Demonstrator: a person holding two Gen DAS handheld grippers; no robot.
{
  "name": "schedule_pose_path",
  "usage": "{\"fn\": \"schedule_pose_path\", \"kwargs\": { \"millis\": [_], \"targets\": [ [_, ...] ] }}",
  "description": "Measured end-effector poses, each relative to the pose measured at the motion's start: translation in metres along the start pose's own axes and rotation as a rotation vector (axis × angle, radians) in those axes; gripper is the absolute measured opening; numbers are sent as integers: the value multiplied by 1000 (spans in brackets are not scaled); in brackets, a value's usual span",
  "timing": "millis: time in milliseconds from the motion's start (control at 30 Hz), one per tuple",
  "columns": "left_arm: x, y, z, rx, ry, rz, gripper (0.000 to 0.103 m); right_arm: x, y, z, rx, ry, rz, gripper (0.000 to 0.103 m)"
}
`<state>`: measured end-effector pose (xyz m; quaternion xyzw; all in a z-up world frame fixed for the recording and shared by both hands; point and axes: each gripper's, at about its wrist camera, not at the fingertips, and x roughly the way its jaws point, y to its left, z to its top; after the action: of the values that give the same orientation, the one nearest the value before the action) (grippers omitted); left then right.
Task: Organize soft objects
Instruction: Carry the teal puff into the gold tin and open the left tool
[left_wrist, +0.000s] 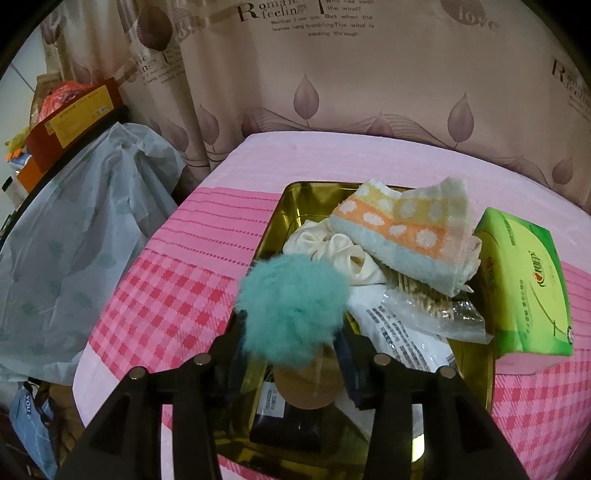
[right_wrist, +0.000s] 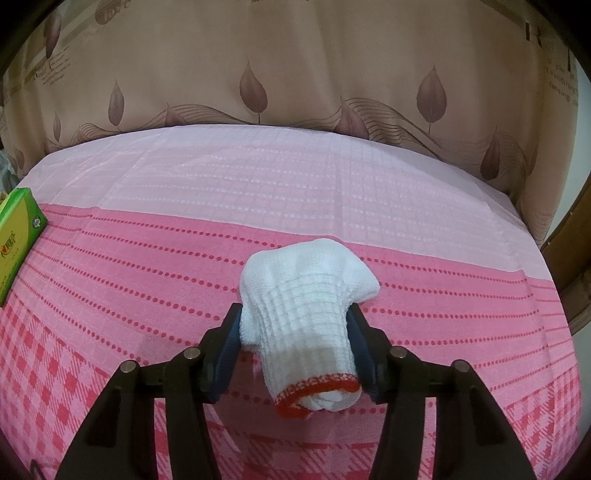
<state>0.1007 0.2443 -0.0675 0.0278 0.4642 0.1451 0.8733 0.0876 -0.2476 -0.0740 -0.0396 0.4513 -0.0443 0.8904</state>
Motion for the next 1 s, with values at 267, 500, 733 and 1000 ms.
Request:
{"fn": "schedule_pose_path", "kwargs": {
  "millis": [267, 500, 733, 1000],
  "targets": [
    [-14, 1, -7, -7, -27, 23, 44, -3, 2, 1, 7, -2, -9, 43],
    [-25, -3, -14, 2, -50, 32, 44, -24, 20, -4, 0, -22, 37, 39],
    [-43, -5, -18, 11, -87, 25, 44, -67, 76, 3, -90, -86, 168, 39],
    [-60, 10, -20, -36, -111, 17, 45, -109, 161, 17, -217, -139, 341, 39]
  ]
}}
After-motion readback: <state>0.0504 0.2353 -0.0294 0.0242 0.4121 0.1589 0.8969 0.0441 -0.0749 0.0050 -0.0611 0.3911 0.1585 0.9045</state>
